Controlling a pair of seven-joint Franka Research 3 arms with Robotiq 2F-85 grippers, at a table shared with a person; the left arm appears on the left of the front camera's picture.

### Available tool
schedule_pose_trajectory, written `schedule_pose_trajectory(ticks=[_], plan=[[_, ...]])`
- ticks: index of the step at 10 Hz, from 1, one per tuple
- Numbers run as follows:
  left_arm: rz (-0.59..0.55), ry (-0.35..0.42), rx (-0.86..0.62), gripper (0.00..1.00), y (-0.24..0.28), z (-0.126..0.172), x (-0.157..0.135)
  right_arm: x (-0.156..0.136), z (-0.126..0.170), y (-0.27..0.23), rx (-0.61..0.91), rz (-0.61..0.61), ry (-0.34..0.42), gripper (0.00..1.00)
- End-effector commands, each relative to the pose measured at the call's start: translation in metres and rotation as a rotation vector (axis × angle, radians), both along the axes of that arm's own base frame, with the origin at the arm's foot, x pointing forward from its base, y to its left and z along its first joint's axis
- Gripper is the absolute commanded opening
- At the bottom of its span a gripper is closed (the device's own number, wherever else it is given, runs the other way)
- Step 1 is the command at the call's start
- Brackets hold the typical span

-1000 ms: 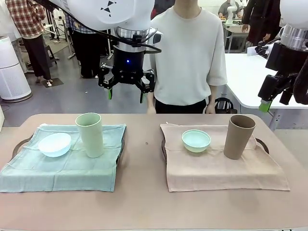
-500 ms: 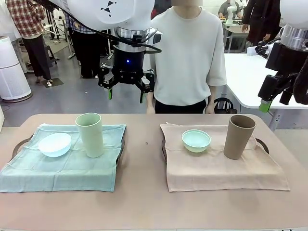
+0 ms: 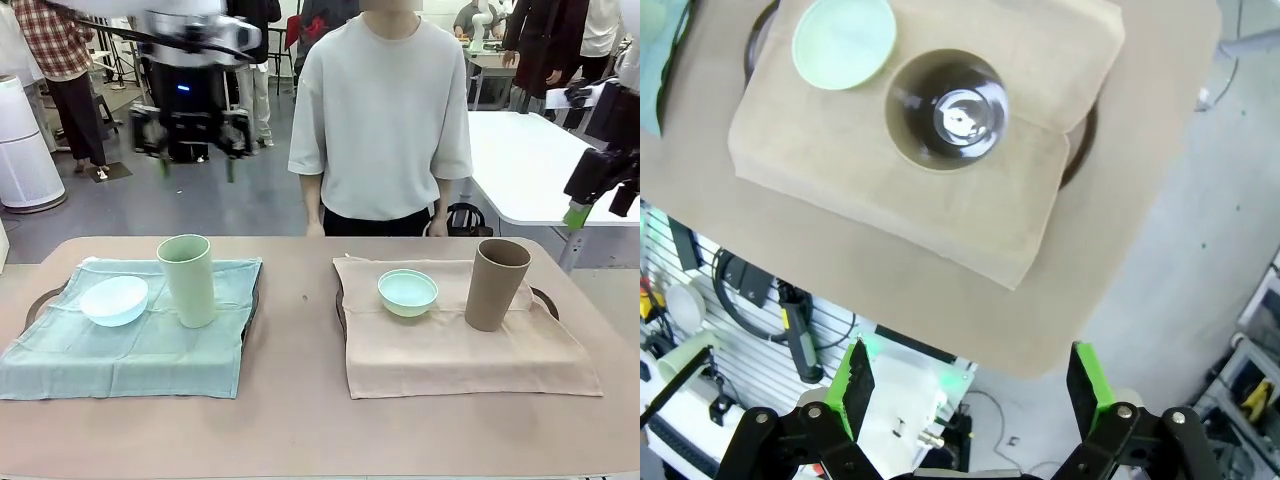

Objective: Set up a tray with a mat and arrange the tableware.
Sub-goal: Place the Picnic Bowl and Reusable plastic cup back onto the Handle tray in front of the human's position.

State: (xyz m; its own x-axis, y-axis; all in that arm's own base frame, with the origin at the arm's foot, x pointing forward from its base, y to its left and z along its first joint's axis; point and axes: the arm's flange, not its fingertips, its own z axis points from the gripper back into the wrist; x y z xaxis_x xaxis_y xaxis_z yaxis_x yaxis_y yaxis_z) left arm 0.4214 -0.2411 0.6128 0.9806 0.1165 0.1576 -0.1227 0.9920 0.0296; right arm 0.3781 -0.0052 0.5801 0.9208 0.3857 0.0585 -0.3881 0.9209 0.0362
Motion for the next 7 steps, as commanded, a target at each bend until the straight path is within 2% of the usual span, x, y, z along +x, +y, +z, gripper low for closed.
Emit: schedule_pose_trajectory(ticks=[1,2,4,6,7], plan=[[-0.025,0.041,-0.073,1.0,0.062,-0.018,-0.002,-0.012,0.001,-0.019,0.047,-0.059,-0.006,1.0],[-0.014,0.06,-0.101,1.0,0.09,-0.026,0.003,-0.017,0.0,-0.029,0.061,-0.074,0.0,1.0],[-0.091,0.078,-0.161,1.0,0.155,-0.028,-0.001,-0.033,0.007,-0.045,0.159,-0.084,0.009,1.0],[-0.101,0.068,-0.197,1.0,0.201,-0.028,-0.024,-0.053,0.013,-0.085,0.26,-0.138,0.009,1.0],[-0.072,0.061,-0.22,1.0,0.213,-0.026,-0.04,-0.066,0.015,-0.104,0.288,-0.179,0.003,1.0]])
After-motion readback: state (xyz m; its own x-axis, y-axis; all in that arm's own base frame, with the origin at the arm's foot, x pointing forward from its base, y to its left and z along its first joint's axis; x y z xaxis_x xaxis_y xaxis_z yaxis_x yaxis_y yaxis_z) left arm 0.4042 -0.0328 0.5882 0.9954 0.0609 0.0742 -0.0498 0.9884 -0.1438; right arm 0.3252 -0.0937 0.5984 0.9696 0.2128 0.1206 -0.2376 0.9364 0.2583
